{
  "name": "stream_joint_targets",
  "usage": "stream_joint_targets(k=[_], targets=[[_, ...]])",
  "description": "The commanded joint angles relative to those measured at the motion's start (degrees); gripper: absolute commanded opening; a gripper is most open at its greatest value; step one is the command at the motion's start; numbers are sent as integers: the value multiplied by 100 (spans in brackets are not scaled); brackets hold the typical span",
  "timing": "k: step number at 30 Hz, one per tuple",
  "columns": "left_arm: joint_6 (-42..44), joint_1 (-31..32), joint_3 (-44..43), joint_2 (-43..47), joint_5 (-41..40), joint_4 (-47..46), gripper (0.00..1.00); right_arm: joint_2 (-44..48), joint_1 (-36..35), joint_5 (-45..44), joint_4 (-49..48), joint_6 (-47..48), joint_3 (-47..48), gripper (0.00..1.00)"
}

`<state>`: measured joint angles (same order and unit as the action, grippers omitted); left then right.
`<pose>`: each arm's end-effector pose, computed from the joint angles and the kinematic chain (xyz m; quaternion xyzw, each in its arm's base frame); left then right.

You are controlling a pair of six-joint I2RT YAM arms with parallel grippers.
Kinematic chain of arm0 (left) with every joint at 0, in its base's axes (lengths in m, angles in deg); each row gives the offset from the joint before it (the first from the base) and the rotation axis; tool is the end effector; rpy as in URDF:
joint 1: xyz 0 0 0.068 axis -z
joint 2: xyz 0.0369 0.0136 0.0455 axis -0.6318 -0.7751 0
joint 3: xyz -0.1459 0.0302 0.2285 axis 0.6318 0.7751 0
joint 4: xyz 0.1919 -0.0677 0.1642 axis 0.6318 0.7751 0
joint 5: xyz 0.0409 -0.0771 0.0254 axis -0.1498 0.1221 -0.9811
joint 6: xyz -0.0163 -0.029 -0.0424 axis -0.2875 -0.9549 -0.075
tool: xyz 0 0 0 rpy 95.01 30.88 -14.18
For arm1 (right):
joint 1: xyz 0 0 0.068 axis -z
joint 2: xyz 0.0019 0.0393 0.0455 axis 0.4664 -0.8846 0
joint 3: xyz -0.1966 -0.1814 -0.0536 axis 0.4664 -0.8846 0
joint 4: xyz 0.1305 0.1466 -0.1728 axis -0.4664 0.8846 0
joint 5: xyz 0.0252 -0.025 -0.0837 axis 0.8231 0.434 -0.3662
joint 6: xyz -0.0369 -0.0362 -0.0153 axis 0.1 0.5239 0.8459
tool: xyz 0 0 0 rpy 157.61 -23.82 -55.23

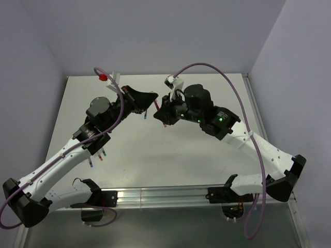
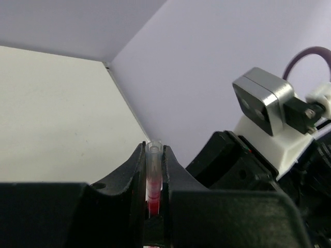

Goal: Insert the pens into the pen caps
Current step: Press the pen cap onto the pen.

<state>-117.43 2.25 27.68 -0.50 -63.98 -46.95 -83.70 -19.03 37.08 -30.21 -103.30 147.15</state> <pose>0.1821 -0.1635 0.4119 -0.0174 0.6584 -0.5429 0.5211 0.1850 0.2085 0.4185 -0.2761 0.7571 0.3794 0.4545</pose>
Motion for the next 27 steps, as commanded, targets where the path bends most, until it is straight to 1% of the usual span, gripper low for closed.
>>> stream_joint_targets(k=[1, 3, 6, 10, 11, 15, 20, 22, 23, 27], targets=[[-303, 462, -133, -88, 358, 1079, 0, -227, -19, -1877, -881, 135, 637, 0], [-347, 576, -204, -141, 216, 1193, 0, -281, -45, -2052, -854, 144, 717, 0], [-312, 665, -178, -141, 242, 1194, 0, -316, -46, -2176, -845, 188, 752, 0], [-225, 665, -72, -44, 426, 1072, 0, -412, -37, -2159, -819, 285, 875, 0], [-216, 665, -46, -35, 583, 1045, 0, -430, -28, -2098, -810, 294, 884, 0], [-128, 665, 95, 61, 849, 948, 0, -351, 173, -1580, -977, 136, 788, 0], [-145, 665, 358, 176, 1358, 308, 0, -211, 516, -685, -1267, -66, 630, 0], [-119, 665, 420, 219, 1507, 192, 0, -132, 648, -472, -1415, -197, 533, 0], [-128, 665, 499, 220, 1630, 61, 0, -105, 701, -184, -1469, -233, 507, 0], [-110, 665, 640, 298, 1903, -299, 0, -26, 965, 274, -1724, -418, 357, 0]])
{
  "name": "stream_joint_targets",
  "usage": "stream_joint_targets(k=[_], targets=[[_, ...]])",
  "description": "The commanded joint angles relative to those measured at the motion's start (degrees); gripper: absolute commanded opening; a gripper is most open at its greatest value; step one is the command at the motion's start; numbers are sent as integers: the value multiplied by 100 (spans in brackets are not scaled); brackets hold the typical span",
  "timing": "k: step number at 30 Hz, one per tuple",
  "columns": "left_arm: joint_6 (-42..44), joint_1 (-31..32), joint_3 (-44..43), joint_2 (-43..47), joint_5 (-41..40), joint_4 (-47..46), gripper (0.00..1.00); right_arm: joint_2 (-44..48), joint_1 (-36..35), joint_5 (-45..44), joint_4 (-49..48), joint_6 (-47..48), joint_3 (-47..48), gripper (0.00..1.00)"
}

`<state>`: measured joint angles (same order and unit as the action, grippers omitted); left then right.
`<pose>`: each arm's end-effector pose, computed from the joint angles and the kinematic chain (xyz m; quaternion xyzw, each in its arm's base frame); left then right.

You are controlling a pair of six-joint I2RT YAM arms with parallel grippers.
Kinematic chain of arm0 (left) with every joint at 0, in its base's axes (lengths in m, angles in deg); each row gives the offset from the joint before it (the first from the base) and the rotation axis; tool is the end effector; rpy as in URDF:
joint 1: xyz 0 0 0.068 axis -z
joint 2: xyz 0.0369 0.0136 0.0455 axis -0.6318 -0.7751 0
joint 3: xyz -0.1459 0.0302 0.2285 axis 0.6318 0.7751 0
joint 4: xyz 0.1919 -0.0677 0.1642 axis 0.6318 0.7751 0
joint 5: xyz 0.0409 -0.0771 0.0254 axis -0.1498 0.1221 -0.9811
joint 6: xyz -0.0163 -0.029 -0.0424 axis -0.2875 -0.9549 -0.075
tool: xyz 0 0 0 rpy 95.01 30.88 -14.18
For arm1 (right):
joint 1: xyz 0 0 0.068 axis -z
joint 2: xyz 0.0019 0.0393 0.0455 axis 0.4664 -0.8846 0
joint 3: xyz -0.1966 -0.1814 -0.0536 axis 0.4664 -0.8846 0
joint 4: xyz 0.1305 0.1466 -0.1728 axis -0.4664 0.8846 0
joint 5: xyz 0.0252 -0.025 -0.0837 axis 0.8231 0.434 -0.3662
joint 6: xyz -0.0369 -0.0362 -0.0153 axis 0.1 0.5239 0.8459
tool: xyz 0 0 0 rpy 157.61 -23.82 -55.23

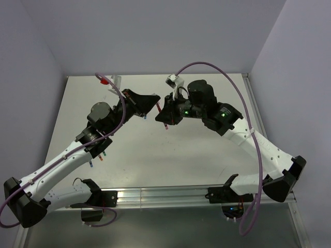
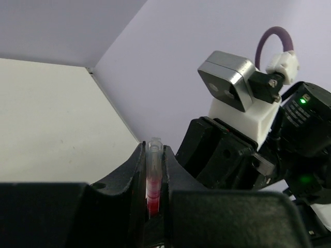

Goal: Insert the pens into the pen caps
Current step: Press the pen cap onto the pen.

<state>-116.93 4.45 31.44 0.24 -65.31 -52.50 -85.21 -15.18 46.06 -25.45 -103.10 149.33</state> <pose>0.1754 -0.1690 0.4020 -0.0098 0.6417 -0.5554 0.5288 0.1960 0.2005 0.4167 -0.2934 0.7665 0.4037 0.4042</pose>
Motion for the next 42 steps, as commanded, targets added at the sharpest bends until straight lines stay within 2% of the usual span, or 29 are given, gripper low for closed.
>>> stream_joint_targets(k=[1, 10, 21, 42], targets=[[-160, 444, 290, 233, 2176, 211, 0, 151, 650, -570, -2270, -473, 103, 0], [-90, 444, 440, 277, 2836, -228, 0, 239, 984, 71, -2692, -684, -90, 0], [-195, 444, 633, 242, 3750, -773, 0, 336, 1248, 432, -2886, -825, -222, 0], [-73, 444, 888, 277, 4234, -694, 0, 406, 1389, 380, -2869, -781, -205, 0]])
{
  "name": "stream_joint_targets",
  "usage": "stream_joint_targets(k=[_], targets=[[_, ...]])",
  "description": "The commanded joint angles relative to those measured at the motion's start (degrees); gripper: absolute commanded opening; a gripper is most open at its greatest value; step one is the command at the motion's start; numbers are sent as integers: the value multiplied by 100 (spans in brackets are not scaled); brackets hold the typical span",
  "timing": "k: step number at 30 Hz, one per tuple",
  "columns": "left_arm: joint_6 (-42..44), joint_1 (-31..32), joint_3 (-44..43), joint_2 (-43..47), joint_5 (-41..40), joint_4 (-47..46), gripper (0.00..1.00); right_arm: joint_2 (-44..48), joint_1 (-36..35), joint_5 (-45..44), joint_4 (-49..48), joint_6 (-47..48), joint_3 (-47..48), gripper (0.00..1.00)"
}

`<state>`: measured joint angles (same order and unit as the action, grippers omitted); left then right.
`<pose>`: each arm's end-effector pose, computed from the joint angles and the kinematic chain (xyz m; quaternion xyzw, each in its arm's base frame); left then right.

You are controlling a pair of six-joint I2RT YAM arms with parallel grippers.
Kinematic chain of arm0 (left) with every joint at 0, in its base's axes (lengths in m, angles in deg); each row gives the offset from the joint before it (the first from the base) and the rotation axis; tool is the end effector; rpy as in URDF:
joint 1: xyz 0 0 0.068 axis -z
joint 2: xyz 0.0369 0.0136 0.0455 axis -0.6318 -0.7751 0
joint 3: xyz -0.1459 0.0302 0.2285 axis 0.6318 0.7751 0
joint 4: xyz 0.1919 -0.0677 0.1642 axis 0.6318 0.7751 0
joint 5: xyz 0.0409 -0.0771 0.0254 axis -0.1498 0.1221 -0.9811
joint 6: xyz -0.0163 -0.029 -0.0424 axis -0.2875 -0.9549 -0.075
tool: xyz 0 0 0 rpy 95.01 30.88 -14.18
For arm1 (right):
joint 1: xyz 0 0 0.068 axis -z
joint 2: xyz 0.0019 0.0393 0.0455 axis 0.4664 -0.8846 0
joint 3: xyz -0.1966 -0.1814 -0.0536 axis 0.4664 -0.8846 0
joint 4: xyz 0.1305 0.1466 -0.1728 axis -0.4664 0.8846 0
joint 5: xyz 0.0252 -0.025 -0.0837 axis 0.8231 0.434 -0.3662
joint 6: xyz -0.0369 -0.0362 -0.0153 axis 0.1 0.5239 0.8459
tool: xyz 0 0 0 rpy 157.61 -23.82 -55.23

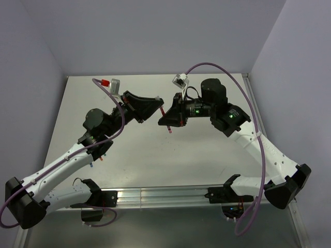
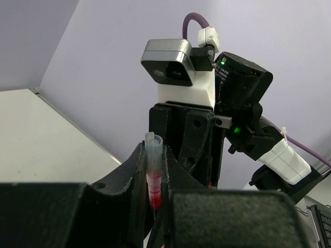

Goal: Insert the pens into the pen caps
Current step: Press the pen cap onto the pen.

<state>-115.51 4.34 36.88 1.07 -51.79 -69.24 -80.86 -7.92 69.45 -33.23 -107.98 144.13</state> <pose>0.1640 -0.1689 0.4016 0.0983 0.5546 -0.6334 0.5307 0.1955 0.1716 0.4211 -0.3270 0.6963 0.5321 0.3538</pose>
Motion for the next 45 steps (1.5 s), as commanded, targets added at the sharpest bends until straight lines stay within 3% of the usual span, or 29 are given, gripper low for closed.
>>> stream_joint_targets(k=[1, 12, 18, 34, 45], targets=[[-215, 455, 353, 194, 2864, 1015, 0, -38, 663, -1977, -2082, -293, 324, 0], [-171, 446, 414, 194, 2811, 1147, 0, -161, 681, -1986, -1880, -214, 553, 0], [23, 437, 2, 220, 1476, 1955, 0, -257, 681, -1775, -1573, -135, 667, 1], [137, 227, -886, -122, 113, 2316, 0, -372, 620, -1318, -1220, 172, 641, 25], [155, -98, -1352, -368, -344, 2500, 0, -495, 479, -1168, -1027, 383, 702, 34]])
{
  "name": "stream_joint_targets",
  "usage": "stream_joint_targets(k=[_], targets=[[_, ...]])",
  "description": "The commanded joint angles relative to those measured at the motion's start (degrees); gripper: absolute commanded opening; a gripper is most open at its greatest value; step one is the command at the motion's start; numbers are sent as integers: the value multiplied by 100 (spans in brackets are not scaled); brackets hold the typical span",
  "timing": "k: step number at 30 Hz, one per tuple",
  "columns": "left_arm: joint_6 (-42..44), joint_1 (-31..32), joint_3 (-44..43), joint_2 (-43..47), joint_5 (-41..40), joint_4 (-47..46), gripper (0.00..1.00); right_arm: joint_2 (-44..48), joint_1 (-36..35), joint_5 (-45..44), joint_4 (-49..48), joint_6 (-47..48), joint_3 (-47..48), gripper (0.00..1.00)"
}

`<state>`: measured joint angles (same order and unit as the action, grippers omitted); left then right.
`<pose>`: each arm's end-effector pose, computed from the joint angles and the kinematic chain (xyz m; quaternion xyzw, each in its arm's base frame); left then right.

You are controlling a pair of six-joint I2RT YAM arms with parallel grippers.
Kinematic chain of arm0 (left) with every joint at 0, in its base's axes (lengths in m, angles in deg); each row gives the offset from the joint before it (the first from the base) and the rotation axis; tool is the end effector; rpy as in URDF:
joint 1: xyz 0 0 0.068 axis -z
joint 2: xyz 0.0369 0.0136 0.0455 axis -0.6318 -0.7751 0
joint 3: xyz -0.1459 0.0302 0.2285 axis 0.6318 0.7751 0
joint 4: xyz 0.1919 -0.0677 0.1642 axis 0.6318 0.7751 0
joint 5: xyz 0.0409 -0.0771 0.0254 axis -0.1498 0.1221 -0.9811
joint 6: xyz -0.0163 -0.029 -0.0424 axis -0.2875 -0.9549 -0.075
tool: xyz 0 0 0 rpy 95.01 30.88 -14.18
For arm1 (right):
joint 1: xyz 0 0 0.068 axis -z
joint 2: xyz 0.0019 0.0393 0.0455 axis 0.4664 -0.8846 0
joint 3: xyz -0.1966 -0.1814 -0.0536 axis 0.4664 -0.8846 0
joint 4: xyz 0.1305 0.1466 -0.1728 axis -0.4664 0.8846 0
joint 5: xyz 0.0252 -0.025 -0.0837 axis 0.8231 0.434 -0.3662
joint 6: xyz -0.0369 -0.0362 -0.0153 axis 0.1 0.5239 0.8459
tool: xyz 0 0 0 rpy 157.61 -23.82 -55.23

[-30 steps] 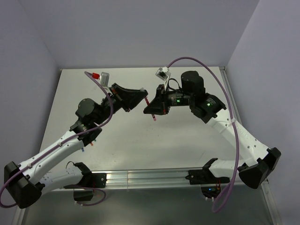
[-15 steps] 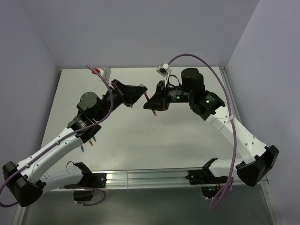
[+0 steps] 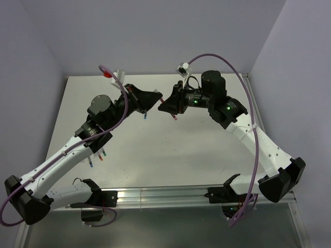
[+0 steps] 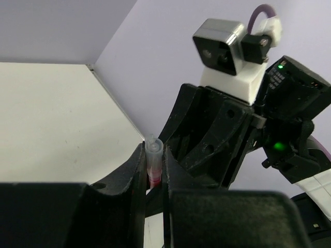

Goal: Insert the pens into the pen caps
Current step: Press the pen cap onto the pen, then place the pen at the center of the board.

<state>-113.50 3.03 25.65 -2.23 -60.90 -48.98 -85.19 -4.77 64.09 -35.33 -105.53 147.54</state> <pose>0.1829 -0.1713 0.4214 0.0309 0.6428 -0.5491 0.5333 0.2253 0.1709 0.4251 -0.3000 0.7086 0.4886 0.4113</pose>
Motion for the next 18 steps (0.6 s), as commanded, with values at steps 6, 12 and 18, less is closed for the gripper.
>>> stream_joint_targets(k=[6, 12, 18], targets=[[-29, -108, -282, -65, 340, 571, 0, -88, 24, -571, -712, 323, 397, 37], [-3, -301, -536, -135, -197, 1026, 0, -159, -152, -580, -238, 718, 563, 44], [444, -425, -1019, -354, -602, 1677, 0, -53, -249, -1036, 176, 1088, 643, 50]])
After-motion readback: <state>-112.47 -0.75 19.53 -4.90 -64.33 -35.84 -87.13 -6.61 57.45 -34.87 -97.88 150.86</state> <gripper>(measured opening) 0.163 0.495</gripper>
